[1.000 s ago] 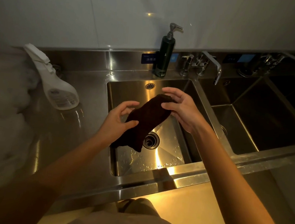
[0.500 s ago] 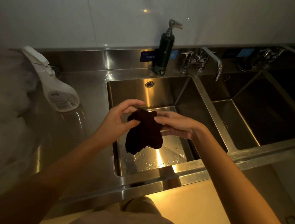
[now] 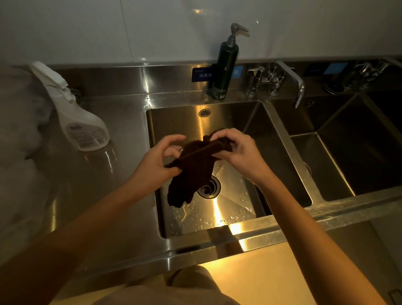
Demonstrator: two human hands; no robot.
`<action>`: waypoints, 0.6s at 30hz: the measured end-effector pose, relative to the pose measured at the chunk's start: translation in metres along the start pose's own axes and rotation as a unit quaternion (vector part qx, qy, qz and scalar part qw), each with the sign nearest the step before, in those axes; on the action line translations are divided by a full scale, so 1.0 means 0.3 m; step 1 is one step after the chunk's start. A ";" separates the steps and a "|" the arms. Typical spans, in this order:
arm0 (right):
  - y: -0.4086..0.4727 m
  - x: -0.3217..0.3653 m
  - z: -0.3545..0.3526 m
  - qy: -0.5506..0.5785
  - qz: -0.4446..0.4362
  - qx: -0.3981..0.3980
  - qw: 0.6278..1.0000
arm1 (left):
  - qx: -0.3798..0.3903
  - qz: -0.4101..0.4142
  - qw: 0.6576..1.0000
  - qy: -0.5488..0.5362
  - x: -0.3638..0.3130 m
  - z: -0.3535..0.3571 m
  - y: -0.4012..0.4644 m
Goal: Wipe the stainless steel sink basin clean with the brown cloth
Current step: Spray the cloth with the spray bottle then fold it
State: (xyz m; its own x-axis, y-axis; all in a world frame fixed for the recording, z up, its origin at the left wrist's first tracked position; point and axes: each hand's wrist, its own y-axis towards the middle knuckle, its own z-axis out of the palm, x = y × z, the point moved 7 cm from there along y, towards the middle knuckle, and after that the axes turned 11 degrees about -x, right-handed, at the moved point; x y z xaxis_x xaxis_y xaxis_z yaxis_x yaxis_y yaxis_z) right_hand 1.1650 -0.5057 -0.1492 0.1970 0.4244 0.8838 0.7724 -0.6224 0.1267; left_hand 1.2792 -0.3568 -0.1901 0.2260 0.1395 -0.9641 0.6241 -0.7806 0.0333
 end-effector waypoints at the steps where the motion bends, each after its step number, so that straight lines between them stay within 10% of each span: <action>1: 0.000 0.023 -0.001 -0.025 -0.028 -0.013 0.999 | 0.008 -0.019 1.000 -0.004 0.010 0.001 0.003; 8: -0.026 0.096 0.058 -0.162 -0.162 -0.012 0.973 | 0.055 -0.037 0.997 0.038 -0.035 0.041 0.062; 18: -0.026 0.088 0.036 -0.100 -0.122 -0.019 0.987 | 0.021 0.049 0.990 0.133 -0.120 0.100 0.105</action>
State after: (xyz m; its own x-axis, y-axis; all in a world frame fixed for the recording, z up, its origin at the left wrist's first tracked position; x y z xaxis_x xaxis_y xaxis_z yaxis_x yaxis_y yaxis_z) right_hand 1.1708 -0.4825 -0.1317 0.1264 0.6835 0.7190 0.7893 -0.5083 0.3444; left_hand 1.2684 -0.4047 -0.1622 0.4752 0.2131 -0.8537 0.5592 -0.8222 0.1060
